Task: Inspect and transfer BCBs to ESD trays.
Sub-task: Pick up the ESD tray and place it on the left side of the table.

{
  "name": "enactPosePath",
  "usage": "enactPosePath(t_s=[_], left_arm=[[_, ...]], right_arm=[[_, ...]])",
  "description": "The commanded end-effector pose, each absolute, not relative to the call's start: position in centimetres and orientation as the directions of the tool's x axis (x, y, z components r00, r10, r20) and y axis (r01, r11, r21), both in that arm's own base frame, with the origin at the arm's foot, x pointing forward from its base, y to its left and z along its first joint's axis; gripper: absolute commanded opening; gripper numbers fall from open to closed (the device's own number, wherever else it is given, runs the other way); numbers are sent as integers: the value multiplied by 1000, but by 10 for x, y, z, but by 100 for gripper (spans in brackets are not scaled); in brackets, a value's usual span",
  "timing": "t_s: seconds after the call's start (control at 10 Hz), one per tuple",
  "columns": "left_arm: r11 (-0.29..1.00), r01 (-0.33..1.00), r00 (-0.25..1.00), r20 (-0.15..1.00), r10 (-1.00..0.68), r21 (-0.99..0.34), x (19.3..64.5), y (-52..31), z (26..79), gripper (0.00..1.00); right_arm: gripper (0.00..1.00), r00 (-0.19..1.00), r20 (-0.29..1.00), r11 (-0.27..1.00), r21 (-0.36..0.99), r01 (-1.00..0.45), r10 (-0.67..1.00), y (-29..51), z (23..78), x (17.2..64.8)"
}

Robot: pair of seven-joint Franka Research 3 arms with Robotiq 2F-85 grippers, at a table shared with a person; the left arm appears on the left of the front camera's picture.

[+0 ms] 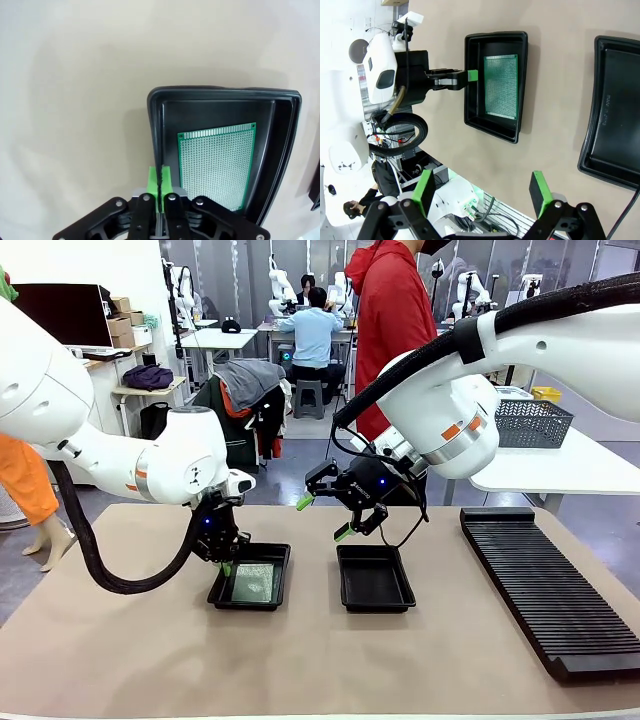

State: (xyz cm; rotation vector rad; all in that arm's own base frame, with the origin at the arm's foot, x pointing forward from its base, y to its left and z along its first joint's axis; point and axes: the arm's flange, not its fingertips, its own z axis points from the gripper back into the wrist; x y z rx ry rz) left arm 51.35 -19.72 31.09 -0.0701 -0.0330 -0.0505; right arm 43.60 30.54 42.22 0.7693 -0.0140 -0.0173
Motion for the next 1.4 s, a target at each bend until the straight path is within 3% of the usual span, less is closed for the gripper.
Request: enactPosePath(t_s=[0.0,0.9,1.3], left_arm=[[982,66,997,39,-60,-176,505,-170,310,3],[910,109,992,101,-75,-401,497,-83,318,3],[906,72,996,80,-42,-417,489,-11,324,3]], right_arm=[[100,1000,2,722,691,14,-22,308,422,438],[100,1000,2,722,691,14,-22,308,422,438],[100,1000,2,722,691,14,-22,308,422,438]])
